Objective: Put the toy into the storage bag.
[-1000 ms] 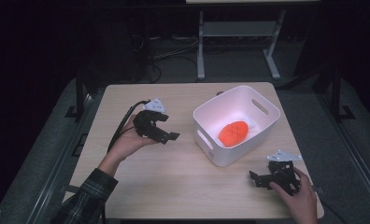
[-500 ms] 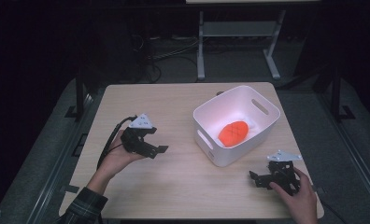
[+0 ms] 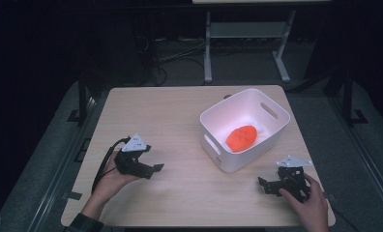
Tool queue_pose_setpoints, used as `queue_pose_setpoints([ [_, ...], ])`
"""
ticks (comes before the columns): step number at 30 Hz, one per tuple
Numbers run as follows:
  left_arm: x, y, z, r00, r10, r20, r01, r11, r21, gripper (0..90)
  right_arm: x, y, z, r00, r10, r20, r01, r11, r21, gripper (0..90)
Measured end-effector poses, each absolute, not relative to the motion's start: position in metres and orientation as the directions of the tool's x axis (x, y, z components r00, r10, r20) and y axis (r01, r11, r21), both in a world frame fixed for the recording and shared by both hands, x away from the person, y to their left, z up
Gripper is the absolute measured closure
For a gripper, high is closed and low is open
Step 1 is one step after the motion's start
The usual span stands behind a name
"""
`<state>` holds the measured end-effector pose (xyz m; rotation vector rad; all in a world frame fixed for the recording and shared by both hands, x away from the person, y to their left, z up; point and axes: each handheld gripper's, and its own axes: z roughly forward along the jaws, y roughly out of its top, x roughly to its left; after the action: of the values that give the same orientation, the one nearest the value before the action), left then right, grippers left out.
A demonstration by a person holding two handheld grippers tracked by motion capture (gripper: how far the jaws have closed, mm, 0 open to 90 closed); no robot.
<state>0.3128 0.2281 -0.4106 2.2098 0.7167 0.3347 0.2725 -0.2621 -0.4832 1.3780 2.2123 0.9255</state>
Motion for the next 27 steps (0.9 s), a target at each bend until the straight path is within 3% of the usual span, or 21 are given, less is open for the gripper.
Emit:
queue_pose_setpoints([
  [7, 0.298, 0.244, -0.427, 0.793, 0.609, 0.033, 0.389, -0.546, 0.742, 14.5, 0.273, -0.262, -0.483, -0.451, 0.892, 0.028, 0.646, 0.305, 0.700, 0.1],
  [21, 0.277, 0.268, -0.467, 0.754, 0.657, -0.003, 0.474, -0.542, 0.693, 14.4, 0.273, -0.262, -0.483, -0.451, 0.892, 0.028, 0.646, 0.305, 0.699, 0.2],
  [27, 0.276, 0.270, -0.474, 0.754, 0.656, 0.004, 0.458, -0.532, 0.712, 13.6, 0.273, -0.262, -0.483, -0.451, 0.892, 0.028, 0.646, 0.305, 0.700, 0.2],
])
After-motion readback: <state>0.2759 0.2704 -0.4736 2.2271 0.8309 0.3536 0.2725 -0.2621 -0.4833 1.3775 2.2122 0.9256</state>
